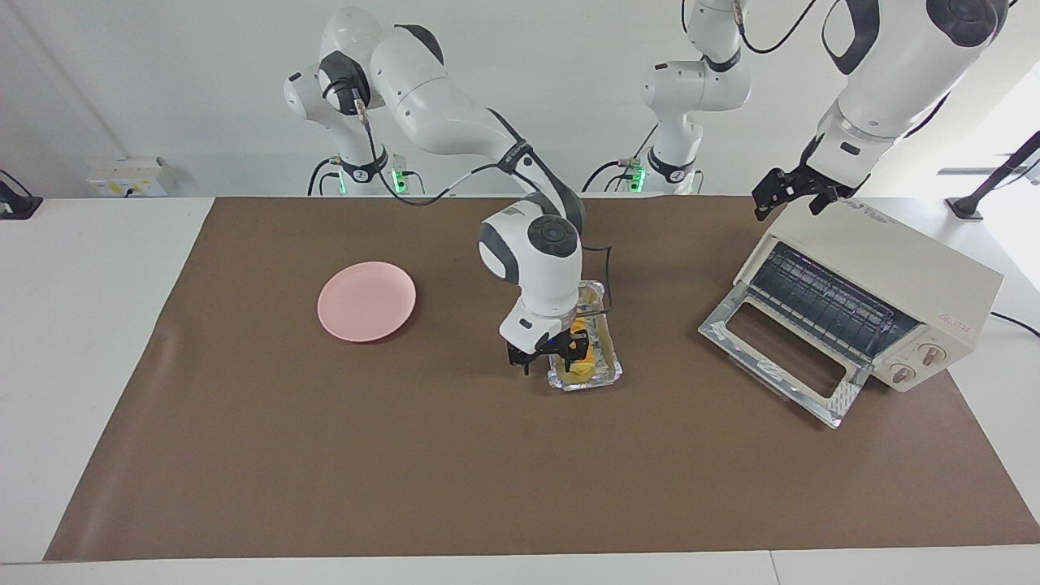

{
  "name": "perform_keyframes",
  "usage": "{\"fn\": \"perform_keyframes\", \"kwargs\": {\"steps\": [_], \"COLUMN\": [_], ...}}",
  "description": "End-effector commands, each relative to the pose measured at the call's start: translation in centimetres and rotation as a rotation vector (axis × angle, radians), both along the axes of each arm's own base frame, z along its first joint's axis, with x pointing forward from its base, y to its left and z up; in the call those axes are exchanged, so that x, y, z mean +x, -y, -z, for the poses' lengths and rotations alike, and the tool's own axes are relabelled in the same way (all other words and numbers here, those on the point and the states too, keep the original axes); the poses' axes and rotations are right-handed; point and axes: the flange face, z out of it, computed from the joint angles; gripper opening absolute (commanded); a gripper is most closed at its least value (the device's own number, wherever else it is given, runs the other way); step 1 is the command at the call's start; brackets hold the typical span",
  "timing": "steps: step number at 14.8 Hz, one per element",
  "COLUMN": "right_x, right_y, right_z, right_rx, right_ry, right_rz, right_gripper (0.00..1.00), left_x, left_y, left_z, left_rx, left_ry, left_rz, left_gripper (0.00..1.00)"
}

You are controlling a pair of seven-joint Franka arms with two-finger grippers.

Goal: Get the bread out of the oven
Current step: 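Reach the right gripper to the foil tray and grasp its rim, then slide the foil tray with the right gripper beyond the pink plate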

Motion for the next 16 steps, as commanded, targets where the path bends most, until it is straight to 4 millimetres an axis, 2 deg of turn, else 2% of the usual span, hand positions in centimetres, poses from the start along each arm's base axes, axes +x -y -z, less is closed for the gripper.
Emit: {"fn": "perform_keyframes", "kwargs": {"steps": [1, 6, 7, 9, 10, 13, 14, 16], "right_x": [-0.4, -0.3, -0.3, 0.3, 1.0, 4.0, 5.7, 8.3], "right_y": [-0.4, 0.1, 0.1, 1.4, 2.8, 9.9, 12.6, 18.8], "right_z": [1.0, 1.2, 1.0, -0.2, -1.1, -3.8, -5.5, -6.7], "right_rx": [0.007, 0.005, 0.006, 0.001, -0.008, -0.03, -0.018, -0.002], "right_ry": [0.028, 0.026, 0.023, 0.013, -0.001, -0.061, -0.064, -0.093], "right_rz": [0.0, 0.004, 0.006, 0.023, 0.04, 0.084, 0.096, 0.114], "right_gripper": [0.0, 0.0, 0.0, 0.0, 0.0, 0.0, 0.0, 0.0], "left_x": [-0.8, -0.8, -0.8, -0.8, -0.8, -0.8, -0.8, -0.8], "left_y": [-0.3, -0.3, -0.3, -0.2, -0.2, -0.2, -0.3, -0.3], "left_z": [-0.1, -0.2, -0.2, -0.2, -0.2, -0.1, -0.2, -0.2], "left_rx": [-0.013, -0.013, -0.013, -0.014, -0.014, -0.014, -0.013, -0.013], "left_ry": [0.001, 0.004, 0.004, 0.004, 0.004, 0.003, 0.004, 0.004], "left_rz": [-0.005, -0.005, -0.005, -0.006, -0.005, -0.005, -0.005, -0.005], "left_gripper": [1.0, 1.0, 1.0, 1.0, 1.0, 1.0, 1.0, 1.0]}}
